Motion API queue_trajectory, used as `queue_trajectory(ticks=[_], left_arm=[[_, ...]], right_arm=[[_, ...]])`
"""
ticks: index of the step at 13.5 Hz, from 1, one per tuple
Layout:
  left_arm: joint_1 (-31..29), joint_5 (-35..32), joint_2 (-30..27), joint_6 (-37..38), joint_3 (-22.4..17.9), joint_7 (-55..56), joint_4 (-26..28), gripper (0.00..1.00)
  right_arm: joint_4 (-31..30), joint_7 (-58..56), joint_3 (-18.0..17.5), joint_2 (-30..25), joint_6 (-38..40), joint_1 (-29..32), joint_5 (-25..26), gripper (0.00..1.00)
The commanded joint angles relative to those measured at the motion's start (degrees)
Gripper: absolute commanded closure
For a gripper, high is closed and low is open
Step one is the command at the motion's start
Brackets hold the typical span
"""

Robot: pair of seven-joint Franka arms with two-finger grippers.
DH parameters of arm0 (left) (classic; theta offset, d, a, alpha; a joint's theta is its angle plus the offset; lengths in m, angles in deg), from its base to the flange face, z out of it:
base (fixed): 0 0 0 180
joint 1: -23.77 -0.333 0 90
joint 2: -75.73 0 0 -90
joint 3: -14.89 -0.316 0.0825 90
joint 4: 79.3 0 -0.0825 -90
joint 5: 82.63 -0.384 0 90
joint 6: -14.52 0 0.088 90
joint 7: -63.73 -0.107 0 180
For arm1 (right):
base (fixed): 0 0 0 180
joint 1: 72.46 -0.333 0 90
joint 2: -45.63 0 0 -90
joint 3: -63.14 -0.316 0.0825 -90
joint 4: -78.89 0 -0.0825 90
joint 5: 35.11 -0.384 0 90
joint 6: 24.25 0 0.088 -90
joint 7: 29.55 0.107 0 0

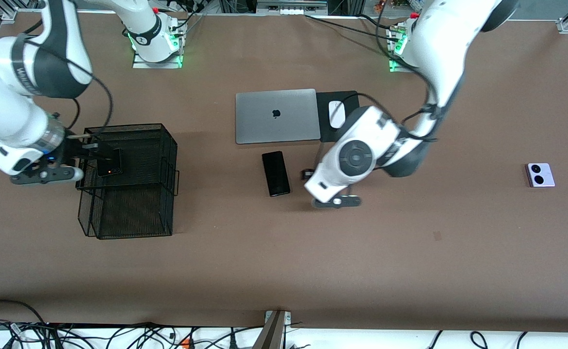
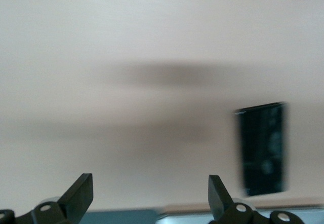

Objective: Place phones with both arms
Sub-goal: 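Move the right gripper to the tall phone while the left gripper reaches the white phone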

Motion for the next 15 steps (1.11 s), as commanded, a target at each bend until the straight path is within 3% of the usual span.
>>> queue_trajectory(ticks=[1, 3, 5, 7, 9, 13, 15], left_arm=[[-4.4, -3.5, -3.2, 7.4, -0.2, -6.8, 2.1, 0.0], [-8.7, -6.1, -4.3, 12.1, -0.2, -12.6, 2.4, 0.0], [-14.6, -7.4, -5.3, 16.6, -0.1, -15.2, 2.5, 0.0], [-21.7, -7.7, -5.4, 16.6, -0.1, -21.9, 2.3, 0.0], [-27.1, -11.3, -5.2, 15.9, 0.0, -28.8, 2.3, 0.0], [-37.3, -11.9, -4.7, 15.5, -0.1, -38.3, 2.1, 0.0], [-41.1, -12.6, -4.5, 12.6, -0.2, -41.2, 2.4, 0.0]], right_arm=[[5.6, 7.2, -1.0, 4.9, 1.3, -6.1, -1.2, 0.0], [9.2, 13.1, -3.8, 8.4, 1.3, -9.6, -1.2, 0.0], [15.2, 19.5, -10.1, 13.3, 1.3, -10.7, -1.1, 0.0], [21.6, 26.9, -17.1, 18.7, 0.6, -10.9, -1.0, 0.0], [27.2, 29.1, -21.6, 23.4, -0.1, -11.4, -0.9, 0.0], [25.7, 25.5, -21.9, 26.2, -4.8, -12.9, -0.3, 0.0], [20.7, 21.1, -22.0, 26.4, -9.8, -13.3, -0.2, 0.0]])
